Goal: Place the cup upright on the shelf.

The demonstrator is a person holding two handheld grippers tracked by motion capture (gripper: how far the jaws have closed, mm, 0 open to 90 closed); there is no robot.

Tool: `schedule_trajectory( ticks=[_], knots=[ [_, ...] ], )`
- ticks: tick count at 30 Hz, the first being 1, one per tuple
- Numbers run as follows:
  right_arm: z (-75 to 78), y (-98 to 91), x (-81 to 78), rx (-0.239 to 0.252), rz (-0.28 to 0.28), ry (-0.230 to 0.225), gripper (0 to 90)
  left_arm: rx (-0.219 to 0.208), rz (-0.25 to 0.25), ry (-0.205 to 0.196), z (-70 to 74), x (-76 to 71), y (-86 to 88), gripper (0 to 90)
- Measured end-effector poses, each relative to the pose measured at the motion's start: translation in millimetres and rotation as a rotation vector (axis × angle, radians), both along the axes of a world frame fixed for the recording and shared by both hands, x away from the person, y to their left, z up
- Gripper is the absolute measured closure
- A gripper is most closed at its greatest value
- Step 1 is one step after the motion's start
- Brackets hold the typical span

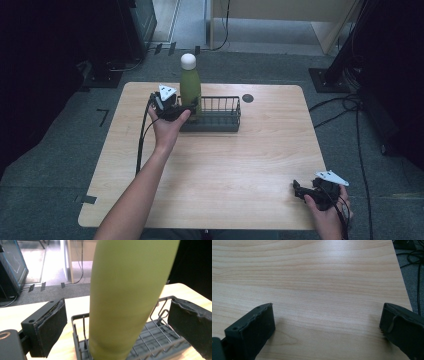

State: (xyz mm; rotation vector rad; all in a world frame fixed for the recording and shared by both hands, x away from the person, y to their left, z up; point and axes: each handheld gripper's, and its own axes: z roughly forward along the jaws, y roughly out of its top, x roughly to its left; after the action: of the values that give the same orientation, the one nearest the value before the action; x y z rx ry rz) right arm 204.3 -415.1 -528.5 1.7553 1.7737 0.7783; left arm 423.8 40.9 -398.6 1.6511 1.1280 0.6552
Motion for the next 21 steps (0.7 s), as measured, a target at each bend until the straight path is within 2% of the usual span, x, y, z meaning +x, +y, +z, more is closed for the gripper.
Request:
schedule_trajectory(
  ticks=[4, 11, 14, 15, 21],
  knots=[
    [0.0, 0.0, 0.0, 0.000, 0.000, 0.000, 0.0, 0.005, -0.012, -0.003, -1.0, -8.8, 4.3, 2.6],
    [0.0, 0.0, 0.0, 0.000, 0.000, 0.000, 0.0, 0.012, -0.031, -0.014, -6.7, -35.4, 13.1, 2.5],
    [0.0, 0.0, 0.0, 0.000, 0.000, 0.000, 0.0, 0.005, -0.026, -0.017, -8.0, -41.6, 16.9, 2.5],
    [0.0, 0.0, 0.0, 0.000, 0.000, 0.000, 0.0, -0.005, -0.022, -0.018, -9.3, -47.8, 21.8, 2.5],
    [0.0, 0.0, 0.0, 0.000, 0.000, 0.000, 0.0, -0.005, -0.013, -0.022, -13.6, -62.2, 34.1, 2.5]
  ],
)
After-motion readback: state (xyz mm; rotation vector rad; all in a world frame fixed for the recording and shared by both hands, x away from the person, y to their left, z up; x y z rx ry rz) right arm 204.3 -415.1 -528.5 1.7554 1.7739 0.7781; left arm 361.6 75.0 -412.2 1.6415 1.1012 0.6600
